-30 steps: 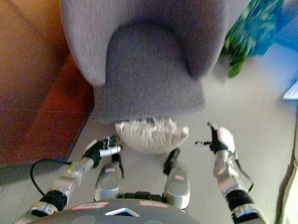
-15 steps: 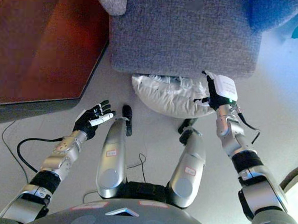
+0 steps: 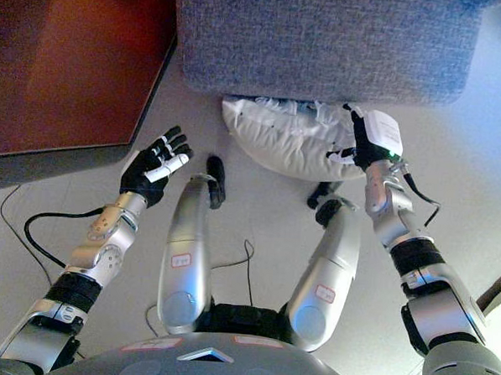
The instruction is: Pick up the pillow and put it on the sofa.
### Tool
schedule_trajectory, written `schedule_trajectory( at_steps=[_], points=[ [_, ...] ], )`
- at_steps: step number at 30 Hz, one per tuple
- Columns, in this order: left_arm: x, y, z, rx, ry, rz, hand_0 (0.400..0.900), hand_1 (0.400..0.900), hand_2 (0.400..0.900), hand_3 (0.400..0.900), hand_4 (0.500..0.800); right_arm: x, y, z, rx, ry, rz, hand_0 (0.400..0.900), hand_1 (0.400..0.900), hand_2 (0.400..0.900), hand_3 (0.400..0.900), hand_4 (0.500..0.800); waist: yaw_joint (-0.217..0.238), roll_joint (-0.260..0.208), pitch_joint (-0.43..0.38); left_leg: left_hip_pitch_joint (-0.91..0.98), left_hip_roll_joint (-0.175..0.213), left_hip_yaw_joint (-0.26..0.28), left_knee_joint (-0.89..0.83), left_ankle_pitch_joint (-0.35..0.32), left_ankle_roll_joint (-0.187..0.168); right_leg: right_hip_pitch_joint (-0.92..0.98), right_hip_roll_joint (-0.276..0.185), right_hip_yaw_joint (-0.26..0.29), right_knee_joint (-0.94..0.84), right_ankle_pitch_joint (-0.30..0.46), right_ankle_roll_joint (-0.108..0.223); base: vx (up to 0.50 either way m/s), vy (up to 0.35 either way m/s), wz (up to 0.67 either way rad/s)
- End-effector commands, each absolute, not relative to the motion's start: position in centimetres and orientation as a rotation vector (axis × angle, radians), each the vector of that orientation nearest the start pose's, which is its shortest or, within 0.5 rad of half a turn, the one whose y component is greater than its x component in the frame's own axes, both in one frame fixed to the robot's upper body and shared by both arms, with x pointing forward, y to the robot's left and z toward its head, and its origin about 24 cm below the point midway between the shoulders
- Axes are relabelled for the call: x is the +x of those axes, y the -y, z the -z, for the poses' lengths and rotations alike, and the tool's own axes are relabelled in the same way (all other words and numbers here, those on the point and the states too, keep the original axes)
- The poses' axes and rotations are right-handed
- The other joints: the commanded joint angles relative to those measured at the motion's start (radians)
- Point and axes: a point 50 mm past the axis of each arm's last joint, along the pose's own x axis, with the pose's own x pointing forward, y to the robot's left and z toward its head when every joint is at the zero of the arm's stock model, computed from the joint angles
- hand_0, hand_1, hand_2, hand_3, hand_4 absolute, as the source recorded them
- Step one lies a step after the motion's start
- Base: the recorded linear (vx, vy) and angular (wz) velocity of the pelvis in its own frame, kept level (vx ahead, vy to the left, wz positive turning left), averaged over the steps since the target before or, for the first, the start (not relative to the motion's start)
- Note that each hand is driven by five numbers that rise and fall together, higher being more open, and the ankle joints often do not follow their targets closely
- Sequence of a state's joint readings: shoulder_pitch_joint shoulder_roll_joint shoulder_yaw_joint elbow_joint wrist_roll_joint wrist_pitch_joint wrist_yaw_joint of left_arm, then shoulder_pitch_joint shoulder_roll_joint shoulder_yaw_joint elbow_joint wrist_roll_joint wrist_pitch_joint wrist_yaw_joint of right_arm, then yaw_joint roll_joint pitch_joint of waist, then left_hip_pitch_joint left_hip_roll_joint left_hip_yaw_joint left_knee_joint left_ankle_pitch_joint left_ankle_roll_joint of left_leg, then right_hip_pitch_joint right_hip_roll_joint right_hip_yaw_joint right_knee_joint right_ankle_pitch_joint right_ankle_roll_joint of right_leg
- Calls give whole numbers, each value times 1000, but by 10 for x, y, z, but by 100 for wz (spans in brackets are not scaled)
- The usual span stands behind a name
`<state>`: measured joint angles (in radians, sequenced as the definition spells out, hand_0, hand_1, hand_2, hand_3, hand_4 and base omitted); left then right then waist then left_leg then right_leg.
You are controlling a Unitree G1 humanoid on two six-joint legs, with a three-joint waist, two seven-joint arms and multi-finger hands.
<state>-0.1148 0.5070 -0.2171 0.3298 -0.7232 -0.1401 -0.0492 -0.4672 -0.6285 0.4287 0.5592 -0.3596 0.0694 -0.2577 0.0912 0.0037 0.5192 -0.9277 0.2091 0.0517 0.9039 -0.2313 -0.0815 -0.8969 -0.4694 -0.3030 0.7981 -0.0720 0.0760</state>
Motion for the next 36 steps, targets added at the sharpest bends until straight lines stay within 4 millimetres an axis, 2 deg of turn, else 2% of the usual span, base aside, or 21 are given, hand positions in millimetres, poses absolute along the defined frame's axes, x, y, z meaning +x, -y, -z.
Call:
schedule_trajectory(
  at_steps=[1, 9, 14, 19, 24, 28, 29, 30, 36],
  points=[
    [268, -216, -49, -232, 11, 114, 900, 900, 900, 900, 800, 329, 263, -81, -1204, -44, 136, 900, 900, 900, 900, 800, 32, 49, 1, -27, 40, 30, 12, -12, -4, -70, -33, 35, 212, -133, 50, -12, 27, 10],
    [272, -208, -64, -257, 63, 152, 900, 900, 900, 900, 800, 339, 272, -89, -1251, -95, 188, 900, 900, 900, 900, 800, 41, 63, 1, -145, 47, 4, 186, -67, -1, -196, -67, 74, 348, -170, 46, -11, 26, 8],
    [274, -206, -71, -251, 72, 168, 900, 900, 900, 900, 800, 347, 276, -88, -1274, -224, 162, 900, 900, 900, 900, 800, 55, 70, 1, -201, 53, -14, 275, -96, 0, -254, -80, 104, 436, -204, 45, -6, 8, 11],
    [275, -202, -74, -248, 78, 179, 900, 900, 900, 900, 800, 352, 285, -91, -1358, -298, 275, 900, 900, 900, 900, 800, 69, 75, 1, -237, 56, -32, 338, -110, -2, -285, -91, 125, 504, -234, 42, 11, 6, 12],
    [275, -196, -75, -237, 72, 210, 900, 900, 900, 900, 800, 352, 292, -78, -1456, -508, 266, 900, 900, 900, 900, 800, 94, 85, 1, -247, 53, -55, 383, -124, -3, -294, -107, 134, 548, -258, 41, 29, -23, 17],
    [275, -192, -74, -225, 55, 235, 900, 900, 900, 900, 800, 351, 296, -69, -1409, -666, 234, 900, 900, 900, 900, 800, 111, 97, 1, -255, 49, -65, 410, -131, -8, -299, -116, 144, 571, -267, 42, 29, -13, 18],
    [275, -192, -74, -224, 52, 242, 900, 900, 900, 900, 800, 352, 297, -69, -1391, -700, 225, 875, 875, 875, 875, 785, 115, 100, 1, -256, 49, -66, 414, -133, -9, -301, -118, 146, 577, -270, 42, 23, -1, 15],
    [275, -192, -74, -223, 49, 249, 900, 900, 900, 900, 800, 352, 297, -68, -1372, -724, 215, 400, 400, 400, 400, 500, 120, 104, 1, -258, 48, -67, 418, -133, -10, -303, -120, 148, 583, -271, 42, 26, -3, 15],
    [272, -189, -70, -221, 23, 276, 900, 900, 900, 900, 800, 355, 294, -65, -1282, -757, 202, 400, 400, 400, 400, 500, 141, 115, 1, -259, 46, -74, 437, -133, -15, -298, -126, 155, 605, -279, 41, 40, -4, 9]
  ],
)
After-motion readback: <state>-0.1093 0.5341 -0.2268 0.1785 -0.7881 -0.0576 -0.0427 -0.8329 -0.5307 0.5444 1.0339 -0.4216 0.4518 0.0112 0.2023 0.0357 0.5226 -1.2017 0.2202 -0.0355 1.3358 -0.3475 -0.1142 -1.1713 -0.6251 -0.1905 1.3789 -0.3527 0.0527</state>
